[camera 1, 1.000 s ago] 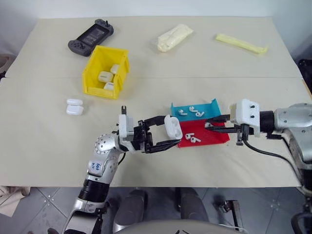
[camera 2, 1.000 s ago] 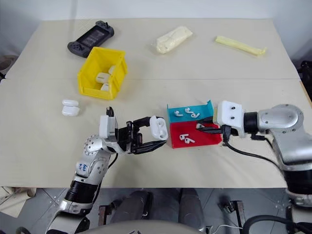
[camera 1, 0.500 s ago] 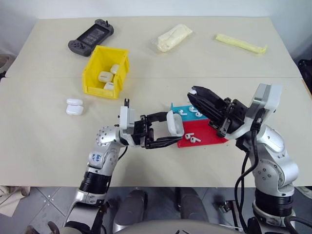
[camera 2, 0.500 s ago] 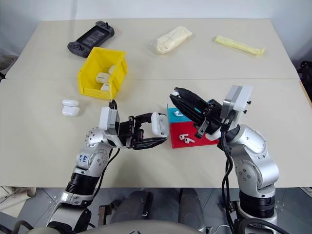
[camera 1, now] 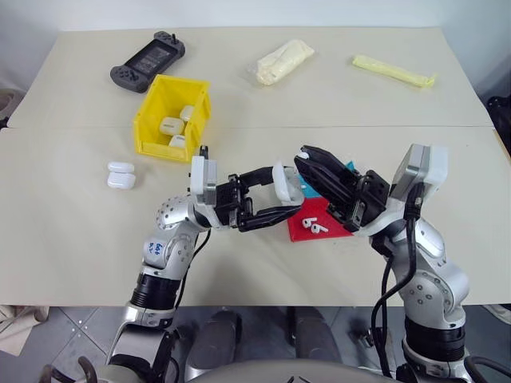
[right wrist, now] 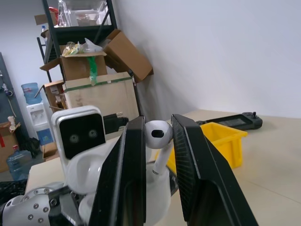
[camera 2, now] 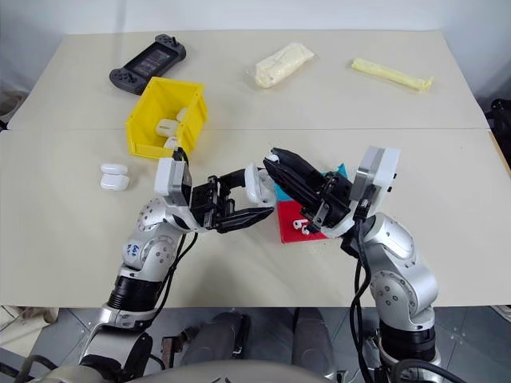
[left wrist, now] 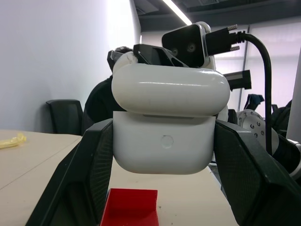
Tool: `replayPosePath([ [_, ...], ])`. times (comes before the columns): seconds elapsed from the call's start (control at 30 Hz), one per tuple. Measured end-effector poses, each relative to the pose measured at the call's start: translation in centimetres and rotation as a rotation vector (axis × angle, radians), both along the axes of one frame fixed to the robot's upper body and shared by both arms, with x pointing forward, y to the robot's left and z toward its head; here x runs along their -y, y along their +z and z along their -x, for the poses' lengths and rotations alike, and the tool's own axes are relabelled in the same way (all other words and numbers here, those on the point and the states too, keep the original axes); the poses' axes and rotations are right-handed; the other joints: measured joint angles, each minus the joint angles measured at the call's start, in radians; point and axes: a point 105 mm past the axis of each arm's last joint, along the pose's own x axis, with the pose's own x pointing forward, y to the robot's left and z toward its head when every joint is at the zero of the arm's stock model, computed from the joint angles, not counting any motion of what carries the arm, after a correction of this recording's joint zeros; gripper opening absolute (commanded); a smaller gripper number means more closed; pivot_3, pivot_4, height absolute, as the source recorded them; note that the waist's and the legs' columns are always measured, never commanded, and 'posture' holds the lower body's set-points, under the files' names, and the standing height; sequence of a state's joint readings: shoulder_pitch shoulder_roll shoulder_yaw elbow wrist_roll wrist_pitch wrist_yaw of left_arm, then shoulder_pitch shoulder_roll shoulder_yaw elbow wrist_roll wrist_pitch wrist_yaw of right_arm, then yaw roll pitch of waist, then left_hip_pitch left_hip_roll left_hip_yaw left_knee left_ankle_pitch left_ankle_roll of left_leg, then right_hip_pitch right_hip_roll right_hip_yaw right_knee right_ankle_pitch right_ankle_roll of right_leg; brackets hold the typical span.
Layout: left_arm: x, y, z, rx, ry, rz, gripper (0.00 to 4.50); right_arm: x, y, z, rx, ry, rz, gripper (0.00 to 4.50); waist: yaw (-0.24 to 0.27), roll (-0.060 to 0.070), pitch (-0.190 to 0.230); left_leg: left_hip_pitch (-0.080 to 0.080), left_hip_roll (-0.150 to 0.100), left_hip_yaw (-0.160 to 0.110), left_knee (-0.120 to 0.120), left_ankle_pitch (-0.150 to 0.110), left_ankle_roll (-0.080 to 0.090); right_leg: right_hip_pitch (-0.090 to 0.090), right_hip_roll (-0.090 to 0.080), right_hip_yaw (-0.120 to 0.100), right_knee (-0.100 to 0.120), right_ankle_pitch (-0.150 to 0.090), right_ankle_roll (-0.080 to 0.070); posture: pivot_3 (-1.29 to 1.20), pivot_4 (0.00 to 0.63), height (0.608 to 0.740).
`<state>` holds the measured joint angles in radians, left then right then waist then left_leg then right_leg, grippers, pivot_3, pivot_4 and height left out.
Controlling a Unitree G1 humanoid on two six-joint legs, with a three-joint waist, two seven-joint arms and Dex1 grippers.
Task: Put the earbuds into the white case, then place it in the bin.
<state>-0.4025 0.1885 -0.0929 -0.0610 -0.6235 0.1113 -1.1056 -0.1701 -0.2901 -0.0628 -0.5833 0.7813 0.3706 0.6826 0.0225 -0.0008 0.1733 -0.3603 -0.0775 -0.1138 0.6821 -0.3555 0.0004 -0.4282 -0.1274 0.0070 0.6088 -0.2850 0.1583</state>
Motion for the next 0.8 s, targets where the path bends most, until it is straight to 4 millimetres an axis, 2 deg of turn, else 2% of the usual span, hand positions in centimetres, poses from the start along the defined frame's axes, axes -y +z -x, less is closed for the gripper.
replayPosePath([
  [0.37, 0.2, 0.0, 0.3, -0.037, -0.031, -0.005, 2.80, -0.4, -0.8, 0.4, -0.006, 0.011, 0.014, 0.44, 0.000, 0.000, 0.000, 0.000, 0.000, 0.000, 0.000, 0.000, 0.000, 0.000, 0.000, 0.000, 0.000, 0.000, 0.000, 0.00, 0.150, 0.740],
  [0.73, 0.4, -0.2, 0.6, -0.042, -0.063, -0.020, 2.80, 0.1, -1.1, 0.8, 0.040, 0.064, 0.175, 0.44, 0.001, 0.000, 0.000, 0.000, 0.000, 0.000, 0.000, 0.000, 0.000, 0.000, 0.000, 0.000, -0.001, 0.000, 0.000, 0.00, 0.150, 0.740],
  [0.8, 0.4, -0.2, 0.6, -0.041, -0.064, -0.022, 2.80, 0.2, -1.0, 0.7, 0.027, 0.084, 0.210, 1.19, 0.001, 0.000, 0.000, 0.000, 0.000, 0.000, 0.000, 0.000, 0.000, 0.000, 0.000, 0.000, -0.001, 0.000, 0.000, 0.00, 0.150, 0.740],
])
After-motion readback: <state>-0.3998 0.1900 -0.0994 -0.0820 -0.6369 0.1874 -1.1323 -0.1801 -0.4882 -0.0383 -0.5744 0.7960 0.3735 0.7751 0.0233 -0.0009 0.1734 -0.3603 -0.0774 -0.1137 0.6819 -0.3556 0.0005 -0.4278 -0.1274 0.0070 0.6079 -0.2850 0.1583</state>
